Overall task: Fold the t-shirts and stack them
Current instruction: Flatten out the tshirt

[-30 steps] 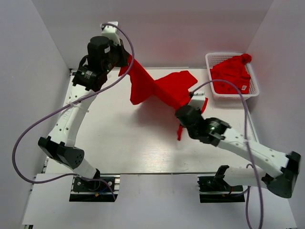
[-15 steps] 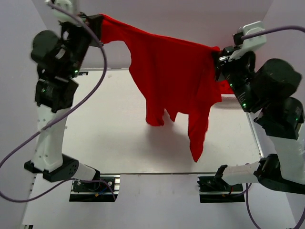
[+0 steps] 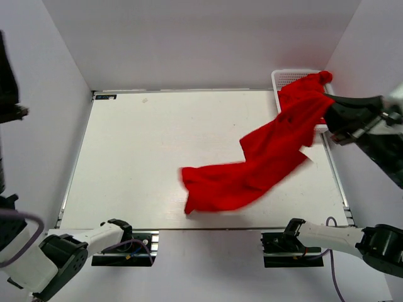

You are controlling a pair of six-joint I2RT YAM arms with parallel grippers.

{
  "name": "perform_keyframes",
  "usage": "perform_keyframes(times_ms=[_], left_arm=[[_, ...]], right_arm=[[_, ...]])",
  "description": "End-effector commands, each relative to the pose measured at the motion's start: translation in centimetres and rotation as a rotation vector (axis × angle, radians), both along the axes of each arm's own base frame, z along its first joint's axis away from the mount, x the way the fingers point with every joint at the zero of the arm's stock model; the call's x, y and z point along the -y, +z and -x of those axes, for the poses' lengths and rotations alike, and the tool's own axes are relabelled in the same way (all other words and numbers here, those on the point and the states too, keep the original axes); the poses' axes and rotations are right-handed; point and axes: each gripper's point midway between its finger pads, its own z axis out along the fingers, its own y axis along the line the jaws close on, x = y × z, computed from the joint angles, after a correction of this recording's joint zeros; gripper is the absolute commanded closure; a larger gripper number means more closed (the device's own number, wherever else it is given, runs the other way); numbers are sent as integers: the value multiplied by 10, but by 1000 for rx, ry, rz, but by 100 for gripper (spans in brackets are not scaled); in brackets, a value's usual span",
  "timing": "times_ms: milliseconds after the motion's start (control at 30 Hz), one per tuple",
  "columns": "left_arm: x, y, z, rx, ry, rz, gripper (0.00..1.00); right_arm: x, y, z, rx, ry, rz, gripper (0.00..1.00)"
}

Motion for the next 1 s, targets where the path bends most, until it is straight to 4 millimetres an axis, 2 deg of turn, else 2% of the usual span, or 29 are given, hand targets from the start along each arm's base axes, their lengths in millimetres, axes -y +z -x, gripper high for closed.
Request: perform_keyframes(times_ms=[0,67,100,133,200,233,267,300,333,367,400,433,467,500,533,567,600,633,667,700,733,767,800,833,867,900,933,967], left_arm=[[9,-1,-14,-15,-7,-26,100],[16,-12,-19,-45,-29,-49,100],[21,-18,-24,-66,-49,-57,100],[32,-35,-46,-127,-69,-76,100],[44,-51,-66,-187,-94,-91,100],[50,-67,-84,-244,-102,-88,100],[55,-78,-100,-286,-100,-88,100],[59,-99,-126,-362,-79,-79,100],[59,-109,-136,-399,-72,-59,100],[65,-135,-161,-478,-55,-61,100],[57,-149,-173,-525,-4,-25,100],[55,-163,-184,-568,19,-2,100],[50,-174,-187,-595,47,20,100],[40,-204,-202,-671,123,51,100],[34,-214,-201,-691,145,84,100],[26,-237,-210,-738,210,99,100],[21,-247,-211,-759,237,123,100],[19,-259,-215,-790,251,146,100],[13,-273,-216,-820,295,150,100],[10,-282,-217,-845,319,145,100],[10,-288,-220,-865,328,150,100],[5,-295,-223,-886,366,154,100],[6,-314,-230,-947,393,144,100],[5,-323,-233,-978,408,146,100],[5,-330,-235,-1002,422,159,100],[5,-341,-236,-1040,430,150,95],[8,-352,-240,-1069,431,155,67],[10,-354,-240,-1079,422,155,51]], right_arm=[[-11,20,30,95,171,-17,100],[-16,17,35,81,210,-24,100],[-22,8,30,52,210,-10,100],[-33,-7,22,16,209,19,100],[-58,-36,5,-77,209,64,100],[-68,-48,0,-117,213,91,100],[-94,-72,-14,-180,227,156,100],[-112,-85,-23,-211,244,179,100],[-130,-98,-32,-244,249,204,100],[-145,-108,-43,-265,250,187,100],[-166,-126,-55,-301,255,208,100],[-180,-152,-64,-339,254,236,100],[-197,-167,-71,-369,269,215,100],[-223,-194,-89,-418,264,237,100],[-233,-207,-99,-446,253,242,100],[-246,-209,-104,-492,264,210,100],[-276,-246,-128,-557,247,257,100],[-287,-259,-137,-585,262,270,100],[-319,-308,-155,-674,272,322,100],[-329,-300,-167,-665,273,296,100],[-335,-312,-177,-693,272,302,100],[-355,-375,-192,-780,260,373,100],[-364,-350,-207,-756,252,302,93],[-367,-356,-213,-780,243,291,74],[-371,-378,-231,-820,212,286,55],[-371,-375,-230,-870,211,247,10],[-369,-372,-228,-887,228,236,10],[-356,-374,-232,-909,203,224,10]])
